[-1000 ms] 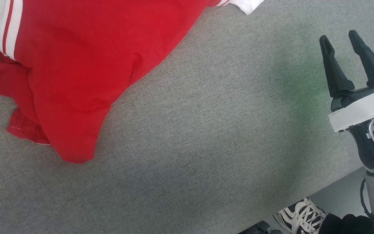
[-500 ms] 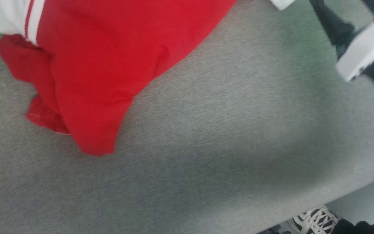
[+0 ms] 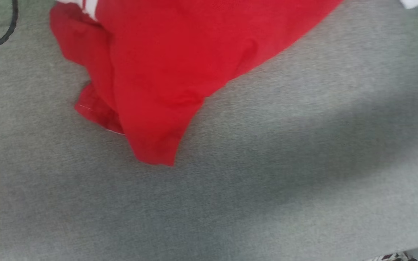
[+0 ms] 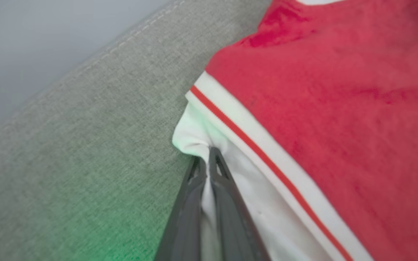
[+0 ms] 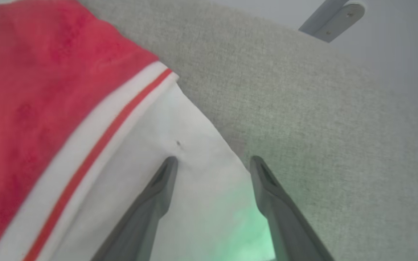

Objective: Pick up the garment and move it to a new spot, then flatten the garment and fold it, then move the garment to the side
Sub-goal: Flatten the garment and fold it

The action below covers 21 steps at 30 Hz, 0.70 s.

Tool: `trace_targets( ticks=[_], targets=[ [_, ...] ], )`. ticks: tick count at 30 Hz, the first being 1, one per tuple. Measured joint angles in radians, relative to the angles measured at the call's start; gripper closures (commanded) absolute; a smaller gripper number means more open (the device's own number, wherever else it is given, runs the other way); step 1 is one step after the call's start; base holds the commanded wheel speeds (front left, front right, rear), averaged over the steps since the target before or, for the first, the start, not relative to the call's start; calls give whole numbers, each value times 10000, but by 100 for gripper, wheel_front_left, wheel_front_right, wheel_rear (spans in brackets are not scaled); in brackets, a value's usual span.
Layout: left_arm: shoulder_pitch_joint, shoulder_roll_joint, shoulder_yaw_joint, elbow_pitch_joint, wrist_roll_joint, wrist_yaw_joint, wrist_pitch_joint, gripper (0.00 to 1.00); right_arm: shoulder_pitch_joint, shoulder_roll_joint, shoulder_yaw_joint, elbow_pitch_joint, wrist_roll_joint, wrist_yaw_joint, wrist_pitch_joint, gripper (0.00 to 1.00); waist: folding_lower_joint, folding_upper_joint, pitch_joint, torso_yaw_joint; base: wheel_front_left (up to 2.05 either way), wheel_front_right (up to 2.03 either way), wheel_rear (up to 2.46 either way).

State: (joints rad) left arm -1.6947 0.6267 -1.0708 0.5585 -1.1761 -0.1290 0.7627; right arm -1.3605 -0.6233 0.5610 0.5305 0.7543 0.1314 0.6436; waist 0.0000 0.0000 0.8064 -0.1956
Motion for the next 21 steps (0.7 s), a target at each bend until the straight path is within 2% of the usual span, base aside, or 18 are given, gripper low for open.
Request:
trace_targets(
  ticks=[3,4,5,6,7,8,9,15,21],
  targets=[
    [-210,-44,-270,-102,-165,-2,-186,100,-448,-42,326,472,418,-8,8,0,0,0,154,215,0,0,0],
    [-291,-42,-351,-117,-219,-2,-232,100,-560,-56,474,541,583,-12,40,11,0,1,202,259,0,0,0],
    [-350,-36,-420,-127,-255,-4,-299,100,-636,-77,573,598,763,-13,77,54,0,0,245,292,0,0,0],
    [-396,-31,-497,-130,-320,-6,-360,100,-707,-98,690,640,953,-15,140,54,0,1,275,318,0,0,0],
    [-444,-19,-573,-127,-424,-6,-420,100,-781,-127,815,663,1127,-15,201,72,0,0,290,330,0,0,0],
    [-477,-6,-654,-119,-495,-6,-483,100,-823,-146,930,685,1267,-12,215,72,0,1,290,331,0,0,0],
    [-491,-4,-732,-109,-523,-6,-598,100,-860,-138,1058,688,1363,-10,211,100,0,0,287,331,0,0,0],
    [-469,-100,-1106,207,-669,-33,-1593,100,-1074,-274,1595,895,1697,-6,-431,100,0,0,137,384,0,0,0],
    [-212,-416,-1227,721,-744,-29,-3465,100,-1342,-522,1655,1221,1946,-6,-1810,100,0,0,-265,625,0,0,0]
  ],
)
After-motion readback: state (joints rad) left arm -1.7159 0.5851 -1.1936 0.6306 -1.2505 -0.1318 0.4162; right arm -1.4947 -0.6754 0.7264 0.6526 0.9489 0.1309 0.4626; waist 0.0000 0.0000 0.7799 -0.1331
